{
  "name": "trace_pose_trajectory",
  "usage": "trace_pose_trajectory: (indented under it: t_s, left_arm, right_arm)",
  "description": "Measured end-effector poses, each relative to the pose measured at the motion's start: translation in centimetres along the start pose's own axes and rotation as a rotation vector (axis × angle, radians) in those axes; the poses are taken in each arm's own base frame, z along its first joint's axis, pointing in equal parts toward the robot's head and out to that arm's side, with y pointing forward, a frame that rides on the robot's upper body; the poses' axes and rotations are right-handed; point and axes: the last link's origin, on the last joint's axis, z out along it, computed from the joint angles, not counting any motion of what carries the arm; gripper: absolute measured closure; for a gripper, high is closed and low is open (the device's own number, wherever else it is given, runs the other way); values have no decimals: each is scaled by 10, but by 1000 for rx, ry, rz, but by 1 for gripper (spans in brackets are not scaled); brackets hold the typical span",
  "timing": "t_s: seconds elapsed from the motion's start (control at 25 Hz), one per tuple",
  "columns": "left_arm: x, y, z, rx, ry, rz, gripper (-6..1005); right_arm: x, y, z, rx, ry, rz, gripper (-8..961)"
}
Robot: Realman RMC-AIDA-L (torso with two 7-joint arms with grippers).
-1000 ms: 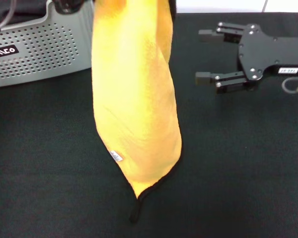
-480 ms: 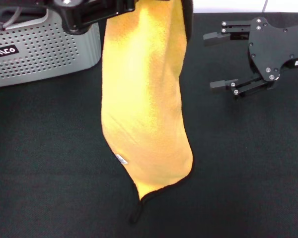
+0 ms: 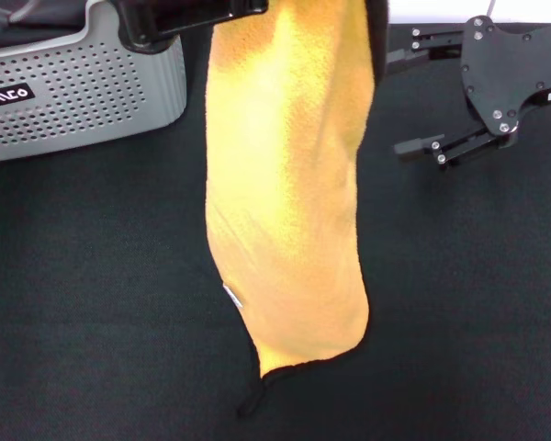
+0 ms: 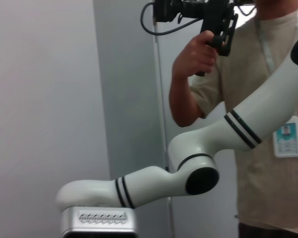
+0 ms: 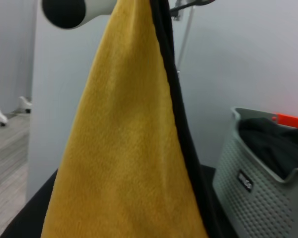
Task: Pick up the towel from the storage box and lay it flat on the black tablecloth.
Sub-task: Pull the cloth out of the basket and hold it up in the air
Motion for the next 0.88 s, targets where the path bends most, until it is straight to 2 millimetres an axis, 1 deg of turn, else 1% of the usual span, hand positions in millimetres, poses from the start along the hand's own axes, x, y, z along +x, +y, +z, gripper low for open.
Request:
trace_pose_trajectory:
  t_s: [0.04, 0.24, 0.44, 0.68, 0.88]
  left_arm:
    - [4, 1, 2, -26, 3, 7, 973]
    - [12, 1, 5, -60, 14, 21, 972]
    - [21, 0, 9, -95, 26, 41, 972]
    - [21, -1, 5, -72, 44, 38, 972]
    - [19, 0, 2, -57, 52, 33, 972]
  right_arm:
    - [-1, 0, 2, -10, 3, -9, 234]
    - [-5, 4, 16, -89, 62, -64, 235]
    - [-7, 3, 23, -122, 88, -83, 237]
    - [-11, 11, 33, -202, 94, -113, 240]
    - [-12, 18, 34, -222, 86, -130, 241]
